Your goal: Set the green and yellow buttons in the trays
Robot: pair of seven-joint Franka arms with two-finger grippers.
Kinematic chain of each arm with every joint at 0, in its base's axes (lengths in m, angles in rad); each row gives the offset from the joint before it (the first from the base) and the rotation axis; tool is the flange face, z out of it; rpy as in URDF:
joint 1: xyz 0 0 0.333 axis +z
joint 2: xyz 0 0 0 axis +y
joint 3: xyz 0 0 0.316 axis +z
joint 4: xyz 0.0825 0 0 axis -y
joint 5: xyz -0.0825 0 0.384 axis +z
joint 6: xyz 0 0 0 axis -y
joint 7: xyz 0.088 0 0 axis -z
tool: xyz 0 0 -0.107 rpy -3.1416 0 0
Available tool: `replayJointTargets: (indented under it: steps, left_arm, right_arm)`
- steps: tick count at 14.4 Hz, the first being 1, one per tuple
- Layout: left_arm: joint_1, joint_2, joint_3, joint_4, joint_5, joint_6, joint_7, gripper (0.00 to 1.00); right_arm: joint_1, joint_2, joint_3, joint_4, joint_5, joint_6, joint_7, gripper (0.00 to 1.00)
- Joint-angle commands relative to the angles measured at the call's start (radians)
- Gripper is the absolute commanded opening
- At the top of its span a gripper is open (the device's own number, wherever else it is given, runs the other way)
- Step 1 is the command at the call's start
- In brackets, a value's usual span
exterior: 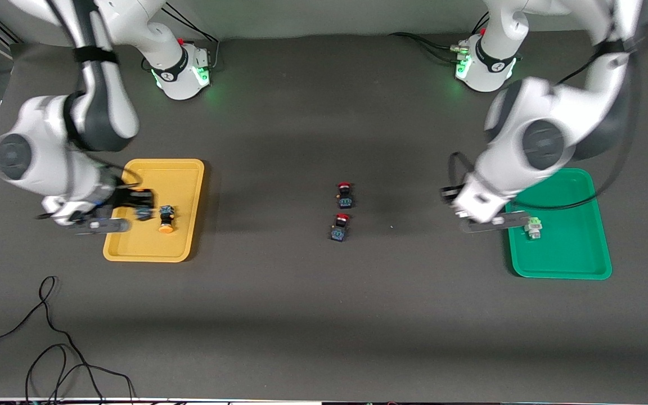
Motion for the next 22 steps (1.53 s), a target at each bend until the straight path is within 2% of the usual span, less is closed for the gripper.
replayJointTargets:
  steps: [1, 3, 4, 5, 7, 9, 10, 12, 14, 16, 17, 18, 19, 20, 22]
  left_arm:
    - [0.193, -0.043, -0.004, -0.032, -0.001, -0.071, 0.238, 0.05]
    - [0.339, -0.055, -0.003, -0.040, 0.072, -0.074, 0.391, 0.05]
    - [0.389, -0.055, -0.003, -0.041, 0.112, -0.064, 0.451, 0.05]
    - [0.432, -0.049, -0.003, -0.041, 0.140, -0.048, 0.501, 0.05]
    - [0.508, -0.038, -0.003, -0.073, 0.151, 0.028, 0.587, 0.05]
    - [0.522, -0.011, -0.003, -0.164, 0.154, 0.175, 0.615, 0.06]
    - [0.522, 0.011, -0.003, -0.216, 0.163, 0.264, 0.615, 0.06]
    - [0.523, 0.080, 0.001, -0.305, 0.175, 0.450, 0.615, 0.06]
    - [0.530, 0.173, 0.004, -0.342, 0.175, 0.615, 0.615, 0.08]
    - [0.543, 0.227, 0.004, -0.341, 0.175, 0.664, 0.615, 0.09]
    - [0.545, 0.233, 0.004, -0.336, 0.175, 0.667, 0.617, 0.16]
    - [0.545, 0.233, 0.004, -0.331, 0.175, 0.664, 0.620, 0.43]
    - [0.545, 0.226, 0.004, -0.327, 0.175, 0.650, 0.621, 0.89]
    - [0.545, 0.209, 0.004, -0.318, 0.175, 0.636, 0.618, 1.00]
    - [0.548, 0.158, 0.004, -0.243, 0.175, 0.470, 0.631, 1.00]
  right_arm:
    - [-0.080, 0.079, -0.008, -0.034, 0.003, 0.111, -0.170, 0.00]
    - [-0.125, 0.114, -0.005, -0.078, 0.021, 0.203, -0.250, 0.00]
    - [-0.134, 0.136, -0.005, -0.112, 0.071, 0.255, -0.283, 0.00]
    - [-0.137, 0.162, -0.003, -0.149, 0.149, 0.316, -0.343, 0.00]
    - [-0.134, 0.257, 0.001, -0.176, 0.370, 0.378, -0.492, 0.00]
    - [-0.120, 0.352, 0.011, -0.176, 0.576, 0.384, -0.634, 0.00]
    - [-0.119, 0.395, 0.014, -0.176, 0.627, 0.407, -0.670, 0.00]
    - [-0.131, 0.427, 0.040, -0.176, 0.642, 0.460, -0.715, 0.00]
    - [-0.136, 0.427, 0.041, -0.176, 0.642, 0.460, -0.721, 0.00]
    - [-0.136, 0.433, 0.041, -0.176, 0.644, 0.460, -0.721, 0.00]
    - [-0.136, 0.433, 0.041, -0.175, 0.644, 0.454, -0.721, 0.00]
    - [-0.136, 0.429, 0.041, -0.176, 0.644, 0.451, -0.718, 0.45]
    - [-0.134, 0.415, 0.040, -0.176, 0.644, 0.447, -0.718, 0.97]
    - [-0.125, 0.392, 0.031, -0.176, 0.642, 0.444, -0.709, 1.00]
    - [-0.114, 0.329, -0.012, -0.173, 0.630, 0.371, -0.700, 1.00]
